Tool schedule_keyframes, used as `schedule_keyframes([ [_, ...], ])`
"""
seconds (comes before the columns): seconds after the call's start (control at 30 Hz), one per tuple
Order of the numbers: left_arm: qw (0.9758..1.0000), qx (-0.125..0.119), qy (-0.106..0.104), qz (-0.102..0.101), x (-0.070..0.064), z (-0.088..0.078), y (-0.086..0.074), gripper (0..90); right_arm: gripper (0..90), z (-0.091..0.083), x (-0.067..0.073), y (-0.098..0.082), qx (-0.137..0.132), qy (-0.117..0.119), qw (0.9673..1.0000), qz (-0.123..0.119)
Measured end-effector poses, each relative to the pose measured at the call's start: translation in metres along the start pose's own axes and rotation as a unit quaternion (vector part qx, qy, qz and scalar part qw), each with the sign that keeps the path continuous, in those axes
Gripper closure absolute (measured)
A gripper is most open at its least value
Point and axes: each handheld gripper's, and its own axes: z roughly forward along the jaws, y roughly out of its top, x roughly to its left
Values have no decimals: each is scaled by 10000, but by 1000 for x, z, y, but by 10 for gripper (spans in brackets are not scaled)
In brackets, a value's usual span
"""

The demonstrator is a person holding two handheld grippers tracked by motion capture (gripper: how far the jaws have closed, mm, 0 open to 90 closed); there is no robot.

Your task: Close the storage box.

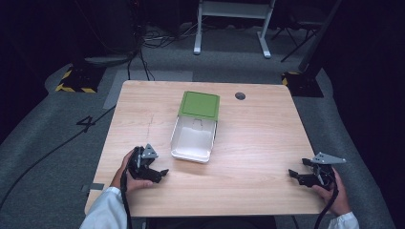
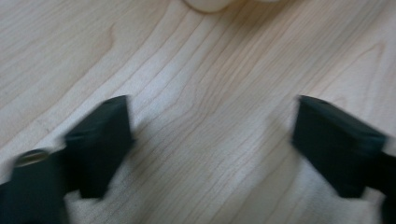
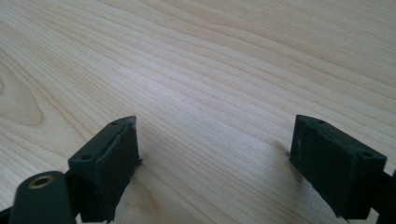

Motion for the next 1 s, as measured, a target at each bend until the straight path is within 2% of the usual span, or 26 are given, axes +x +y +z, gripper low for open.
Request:
schedule_keyframes([
  [0.07, 10000, -46, 55, 6, -1, -3, 1, 147, 154, 0, 0, 0, 2, 5, 10000, 3],
  [0.13, 9999, -138, -7, 50, -2, -8, 2, 199, 153, 0, 0, 0, 2, 10, 10000, 4],
  [0.27, 9995, -252, 62, 184, -7, -17, 6, 181, 153, 0, 0, 0, 3, 11, 10000, 5],
  [0.5, 9971, -666, -83, 360, -20, -37, 21, 199, 153, 0, 0, 0, 3, 7, 10000, 2],
  [0.87, 9927, -890, -267, 765, -42, -50, 42, 233, 153, 0, 0, 0, 3, 8, 10000, 1],
  [1.0, 9910, -1000, -330, 831, -49, -53, 48, 235, 153, 0, 0, 0, 3, 7, 10000, 0],
])
